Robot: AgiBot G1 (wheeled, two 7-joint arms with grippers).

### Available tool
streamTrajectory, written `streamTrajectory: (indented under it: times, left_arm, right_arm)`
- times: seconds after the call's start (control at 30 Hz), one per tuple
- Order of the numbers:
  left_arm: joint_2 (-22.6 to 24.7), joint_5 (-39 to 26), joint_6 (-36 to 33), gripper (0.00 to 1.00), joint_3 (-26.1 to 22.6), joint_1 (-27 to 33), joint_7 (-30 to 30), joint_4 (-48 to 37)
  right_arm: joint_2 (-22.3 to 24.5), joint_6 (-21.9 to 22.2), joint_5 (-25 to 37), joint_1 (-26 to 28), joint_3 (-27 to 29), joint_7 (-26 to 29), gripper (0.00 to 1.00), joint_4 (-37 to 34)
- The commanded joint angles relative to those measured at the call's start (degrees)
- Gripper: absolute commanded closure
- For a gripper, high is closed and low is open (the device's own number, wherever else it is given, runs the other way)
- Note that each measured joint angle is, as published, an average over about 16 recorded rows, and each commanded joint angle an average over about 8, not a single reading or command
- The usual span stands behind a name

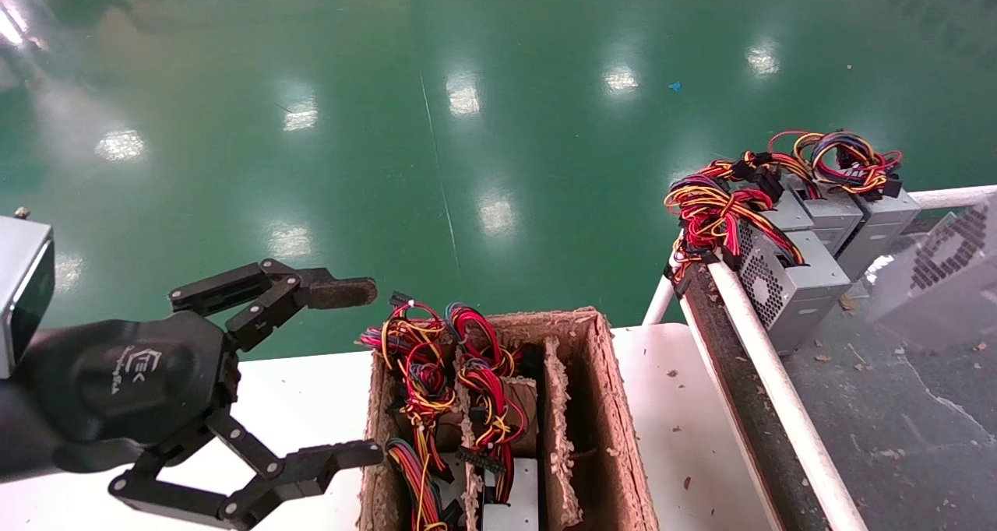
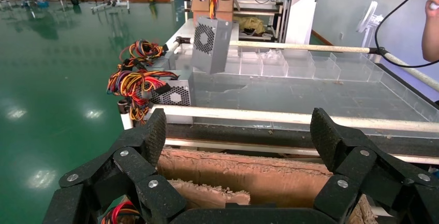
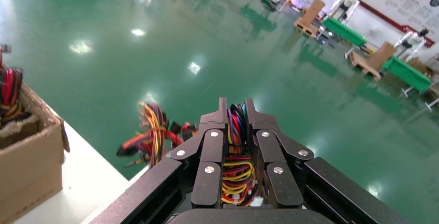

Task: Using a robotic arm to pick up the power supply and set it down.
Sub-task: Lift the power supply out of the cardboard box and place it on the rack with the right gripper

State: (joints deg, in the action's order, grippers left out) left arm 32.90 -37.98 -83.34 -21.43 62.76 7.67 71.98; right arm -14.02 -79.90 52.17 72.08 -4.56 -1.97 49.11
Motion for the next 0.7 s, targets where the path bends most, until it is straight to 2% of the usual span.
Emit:
streamTrajectory:
  times: [0.03, 0.33, 0.7]
  left_arm:
    - [0.00, 0.00, 0.00, 0.00, 0.00, 0.00, 0.00, 0.00]
    - [0.00, 0.00, 0.00, 0.00, 0.00, 0.00, 0.00, 0.00]
    - [0.00, 0.00, 0.00, 0.00, -0.01, 0.00, 0.00, 0.00]
  right_arm:
    - [0.01, -0.63, 0.35, -0.68, -0.23, -1.03, 1.00, -1.87]
    - [-3.50, -0.49, 3.01, -1.86, -2.37, -3.86, 1.00, -6.93]
    - [-10.32, 2.16, 10.64, 6.90, -7.20, -3.31, 1.00, -10.11]
